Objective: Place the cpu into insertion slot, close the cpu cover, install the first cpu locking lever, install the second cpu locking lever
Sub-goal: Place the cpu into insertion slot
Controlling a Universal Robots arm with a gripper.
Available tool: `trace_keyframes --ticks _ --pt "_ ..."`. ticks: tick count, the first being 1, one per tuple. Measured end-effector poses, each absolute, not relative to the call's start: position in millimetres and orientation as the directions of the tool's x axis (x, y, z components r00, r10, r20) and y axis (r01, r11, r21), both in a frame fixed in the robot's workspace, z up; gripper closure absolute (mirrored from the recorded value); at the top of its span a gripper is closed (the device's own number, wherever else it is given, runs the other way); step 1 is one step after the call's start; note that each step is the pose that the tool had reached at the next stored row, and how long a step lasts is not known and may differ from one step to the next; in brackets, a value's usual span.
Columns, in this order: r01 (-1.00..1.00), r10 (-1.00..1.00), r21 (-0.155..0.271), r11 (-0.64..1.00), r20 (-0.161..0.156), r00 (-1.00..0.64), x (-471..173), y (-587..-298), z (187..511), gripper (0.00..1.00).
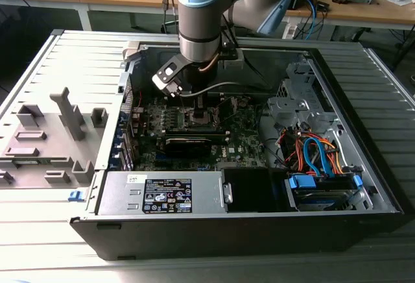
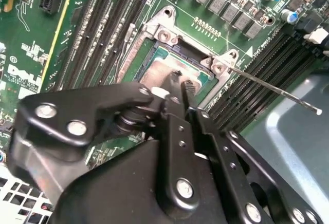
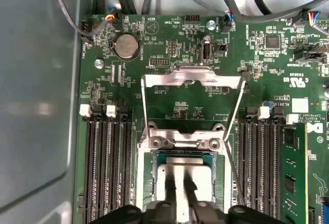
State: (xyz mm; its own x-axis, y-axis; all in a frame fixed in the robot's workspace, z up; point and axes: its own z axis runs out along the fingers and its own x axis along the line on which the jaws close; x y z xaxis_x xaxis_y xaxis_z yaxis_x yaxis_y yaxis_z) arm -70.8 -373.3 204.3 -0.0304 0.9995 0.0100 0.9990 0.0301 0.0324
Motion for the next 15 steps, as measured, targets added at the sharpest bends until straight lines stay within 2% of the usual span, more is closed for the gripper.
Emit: trace_keyframes --ticks 1,5,11,12,13,15 --pt "0.999 0.999 0.031 0.03 0.011 -0.03 -70.3 -373.3 203.8 0.89" --pt "0.999 0.999 0.032 0.03 0.012 -0.03 -69.8 -373.6 205.0 0.89" --pt "0.999 0.999 0.032 0.03 0.012 -0.031 -68.8 -373.7 225.9 0.89" --pt "0.999 0.999 0.029 0.03 0.012 -0.03 -67.7 -373.7 226.8 0.89" --pt "1.0 0.999 0.004 0.031 0.012 -0.031 -63.8 -373.8 226.9 0.89" --pt "0.999 0.999 -0.006 0.053 0.012 -0.053 -62.4 -373.9 227.2 0.89"
